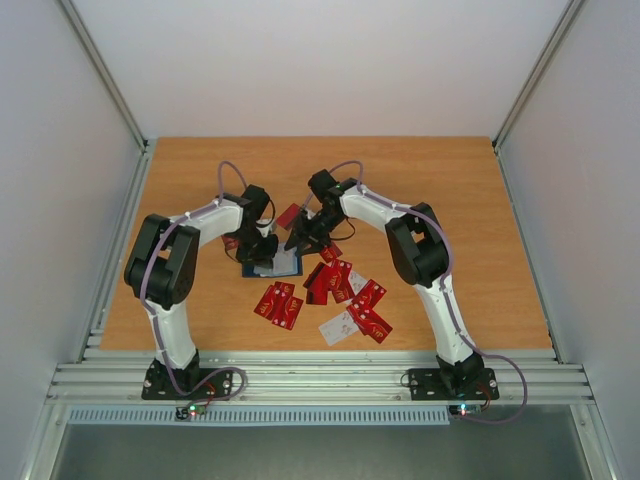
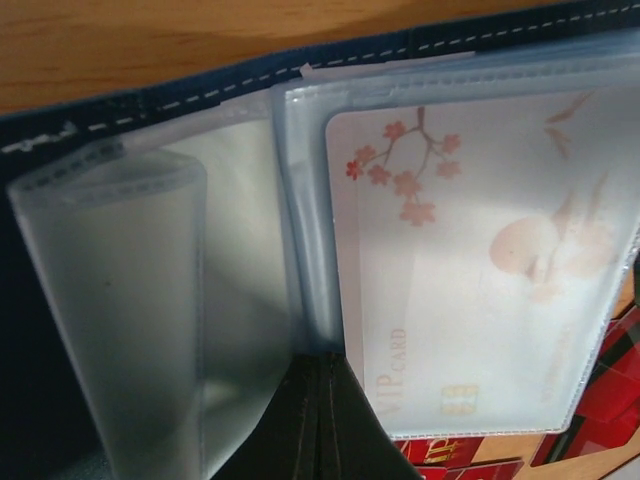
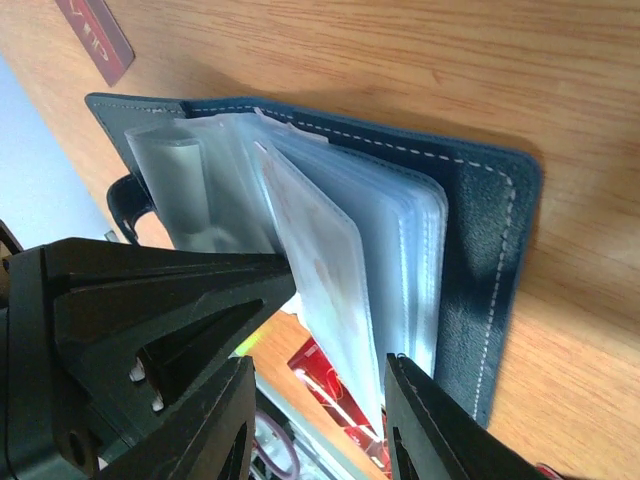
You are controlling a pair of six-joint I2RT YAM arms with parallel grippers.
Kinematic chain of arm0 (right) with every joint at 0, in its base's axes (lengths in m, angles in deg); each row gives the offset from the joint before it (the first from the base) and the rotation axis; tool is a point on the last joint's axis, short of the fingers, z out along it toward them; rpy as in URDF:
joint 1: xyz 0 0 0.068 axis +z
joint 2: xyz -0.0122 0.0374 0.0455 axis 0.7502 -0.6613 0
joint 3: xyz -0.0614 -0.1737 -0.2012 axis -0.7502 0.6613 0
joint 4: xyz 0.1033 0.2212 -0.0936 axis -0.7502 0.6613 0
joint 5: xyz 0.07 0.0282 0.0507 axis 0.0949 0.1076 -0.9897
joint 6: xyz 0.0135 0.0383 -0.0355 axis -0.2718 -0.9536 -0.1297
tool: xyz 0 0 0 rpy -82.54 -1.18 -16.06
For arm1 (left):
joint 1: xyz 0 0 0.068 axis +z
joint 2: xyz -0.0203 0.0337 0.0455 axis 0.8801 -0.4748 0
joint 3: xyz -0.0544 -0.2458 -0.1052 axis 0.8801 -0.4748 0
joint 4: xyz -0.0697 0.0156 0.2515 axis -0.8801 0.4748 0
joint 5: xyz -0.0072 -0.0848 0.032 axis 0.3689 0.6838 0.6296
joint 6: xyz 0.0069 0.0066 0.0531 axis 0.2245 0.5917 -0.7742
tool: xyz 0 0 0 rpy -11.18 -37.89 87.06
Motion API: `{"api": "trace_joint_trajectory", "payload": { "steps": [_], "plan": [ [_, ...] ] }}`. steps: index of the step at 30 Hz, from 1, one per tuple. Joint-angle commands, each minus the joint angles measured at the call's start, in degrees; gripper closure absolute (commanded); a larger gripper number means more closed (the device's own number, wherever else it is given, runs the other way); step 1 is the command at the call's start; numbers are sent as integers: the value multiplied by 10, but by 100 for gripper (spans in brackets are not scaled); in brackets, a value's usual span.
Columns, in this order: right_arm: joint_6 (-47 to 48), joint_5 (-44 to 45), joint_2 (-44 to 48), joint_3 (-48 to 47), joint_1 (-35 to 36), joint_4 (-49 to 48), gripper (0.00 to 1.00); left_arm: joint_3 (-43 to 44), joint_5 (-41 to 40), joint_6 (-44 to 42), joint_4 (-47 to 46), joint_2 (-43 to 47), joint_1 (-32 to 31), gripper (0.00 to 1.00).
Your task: Put the credit cards into the card holder
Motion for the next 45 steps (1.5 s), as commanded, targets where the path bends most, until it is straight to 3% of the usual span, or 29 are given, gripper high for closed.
{"api": "trace_joint_trajectory", "payload": {
  "steps": [1, 19, 32, 45],
  "plan": [
    [-4, -2, -3, 8, 5, -18, 63, 0, 9, -16, -15, -20, 2, 100],
    [-6, -18, -11, 11, 21, -31, 63, 9, 48, -21, -18, -21, 3, 100],
    [-7, -17, -15, -28, 22, 2, 63, 61, 38, 5, 70, 96, 12, 98],
    [17, -15, -60, -136, 52, 83, 63, -44, 35, -2, 66, 195, 106, 96]
  ]
}}
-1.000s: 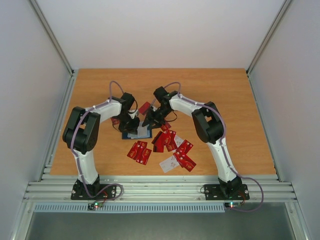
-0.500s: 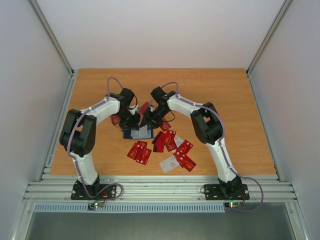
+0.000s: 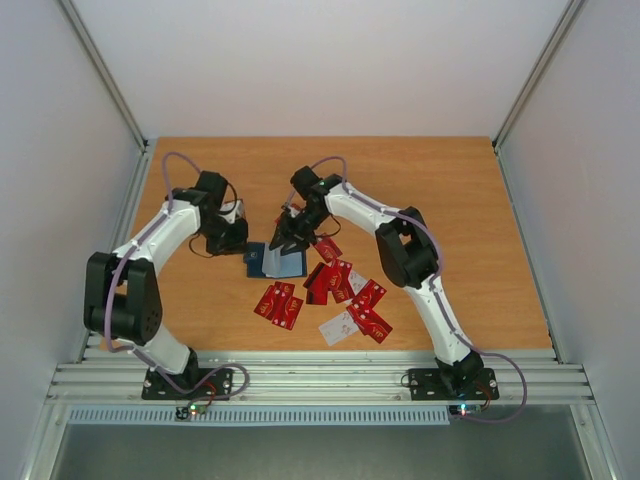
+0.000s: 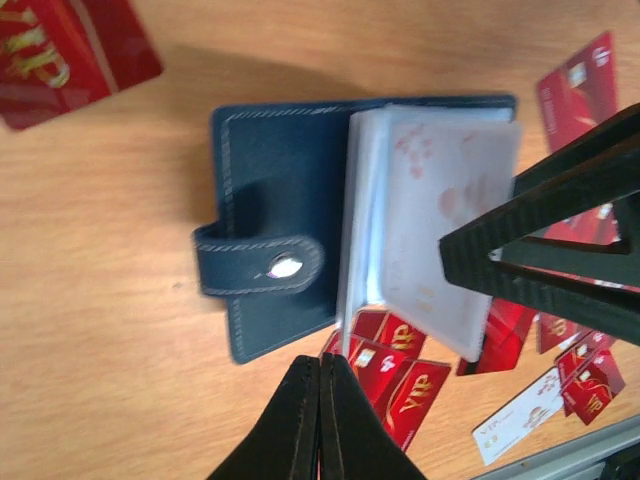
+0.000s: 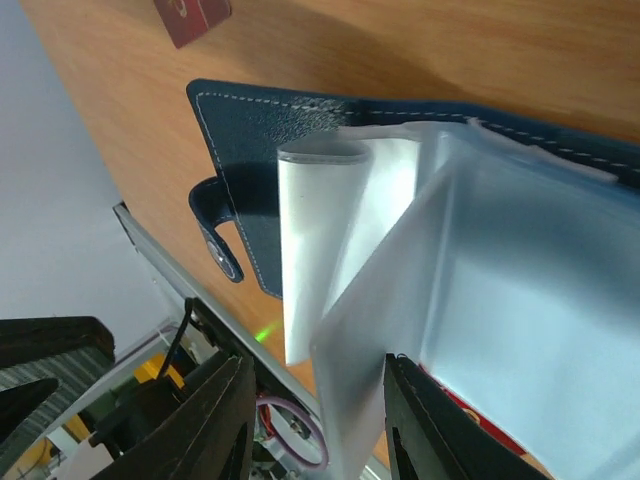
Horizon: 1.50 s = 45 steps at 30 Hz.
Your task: Put the credit cards into the card holder
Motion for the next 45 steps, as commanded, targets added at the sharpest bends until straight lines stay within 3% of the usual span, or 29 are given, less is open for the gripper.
{"api": "trace_joint_trajectory", "payload": {
  "steps": [1, 21, 24, 28, 32, 35, 39, 45],
  "plan": [
    [14, -5, -28, -43, 21, 42, 63, -35, 2, -3, 6, 33, 18, 96],
    [23, -8, -87, -165, 39, 103, 63, -61, 16, -12, -1, 99, 35, 93],
    [43, 7, -76, -202, 39, 142, 63, -66, 21, -13, -4, 118, 35, 83],
    [70, 48, -25, -202, 35, 181, 63, -70, 28, -18, -1, 136, 35, 34],
    [81, 97, 63, -108, 27, 178, 63, -74, 22, -24, -5, 165, 35, 2],
    [67, 119, 147, 10, 10, 134, 63, -78, 41, -26, -7, 177, 35, 1],
    [36, 148, 256, 169, -20, 92, 63, -82, 88, -35, -2, 173, 26, 10],
    [6, 205, 406, 362, -82, 104, 61, -78, 97, -49, 0, 171, -67, 19]
  ]
}}
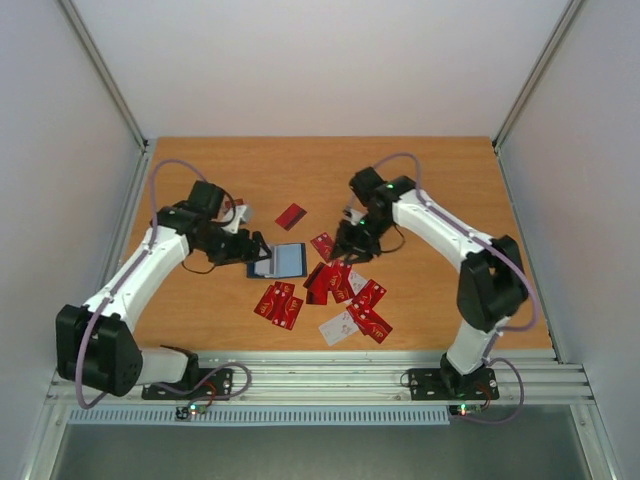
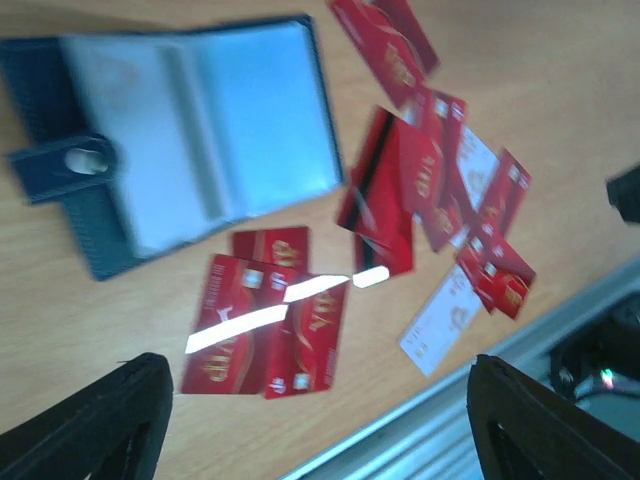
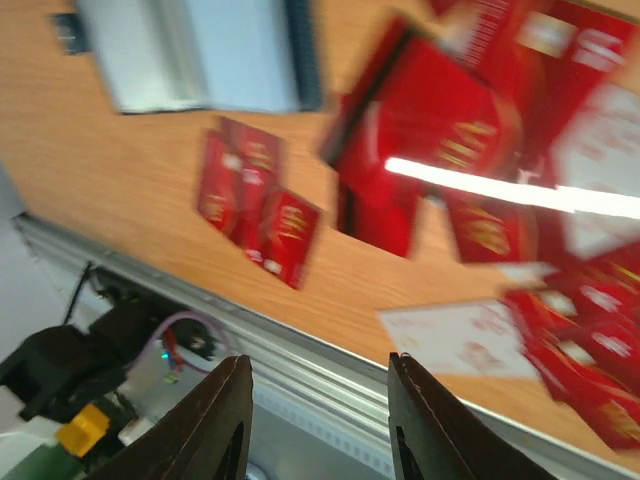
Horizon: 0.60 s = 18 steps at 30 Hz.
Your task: Put the credit cards into the card holder
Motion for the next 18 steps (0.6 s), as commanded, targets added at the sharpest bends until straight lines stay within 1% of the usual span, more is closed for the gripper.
{"api": "trace_joint_trajectory", "payload": {
  "steps": [1, 4, 8, 10, 13, 15, 18],
  "plan": [
    [-36, 75, 89, 109, -43, 17, 61, -7, 36, -6, -11, 3, -70, 21],
    [-61, 104, 152, 179, -68, 43, 59, -15, 34, 35, -46, 2, -123, 26],
    [-92, 114, 232, 256, -74, 58, 48, -2, 18, 73, -70, -29, -203, 31],
    [-105, 95, 256, 298, -74, 52, 45, 9, 14, 87, -77, -55, -237, 35],
    [-132, 43, 289, 363, -74, 13, 44, 32, -1, 101, -79, -93, -280, 40],
    [-153, 18, 321, 405, -73, -4, 43, 36, 4, 108, -94, -120, -303, 41],
    [-200, -5, 369, 452, -58, -45, 39, 40, 15, 115, -118, -161, -332, 42]
  ]
}}
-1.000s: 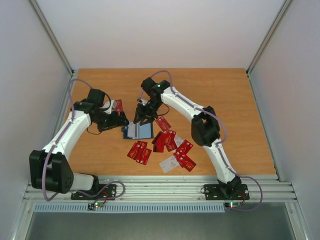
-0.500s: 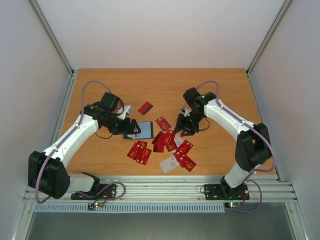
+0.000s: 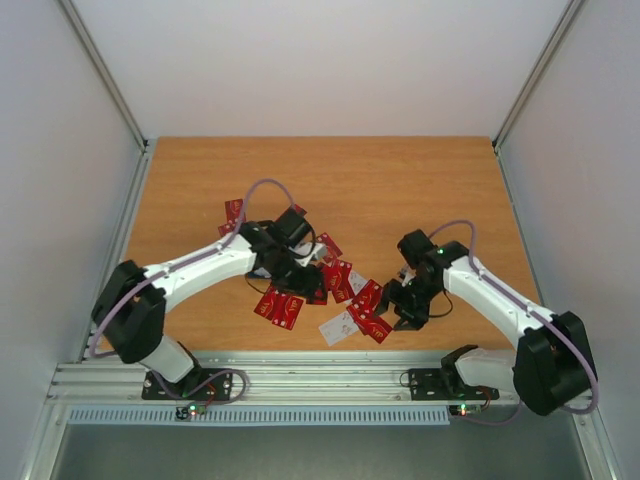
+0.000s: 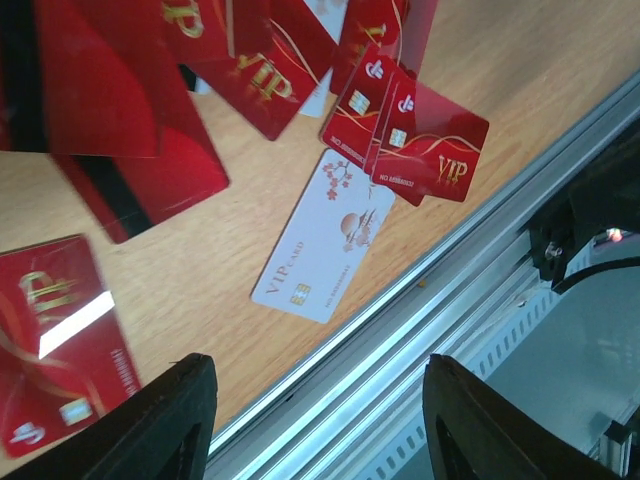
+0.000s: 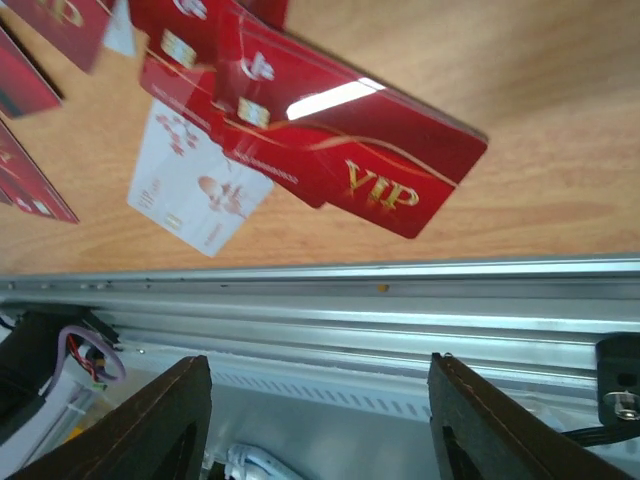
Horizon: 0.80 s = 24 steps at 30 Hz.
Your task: Put the credit cards into the card holder
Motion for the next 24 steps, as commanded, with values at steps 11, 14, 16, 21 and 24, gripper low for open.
{"api": "trace_joint_trajectory", "payload": {
  "steps": [11, 14, 16, 21, 24],
  "plan": [
    [-168, 54, 80, 126, 85, -128, 35, 92, 5, 20, -91, -191, -72, 47],
    [-164, 81, 59, 121, 84, -109, 35, 132, 4, 24, -100, -221, -81, 48],
    [-163, 98, 48, 113, 80, -98, 34, 155, 4, 26, -103, -242, -88, 49],
    [-148, 116, 37, 91, 44, -87, 33, 196, 2, 36, -106, -286, -99, 54],
    [-120, 116, 13, 68, 23, -93, 35, 190, -7, 49, -114, -284, -107, 58]
  ]
}}
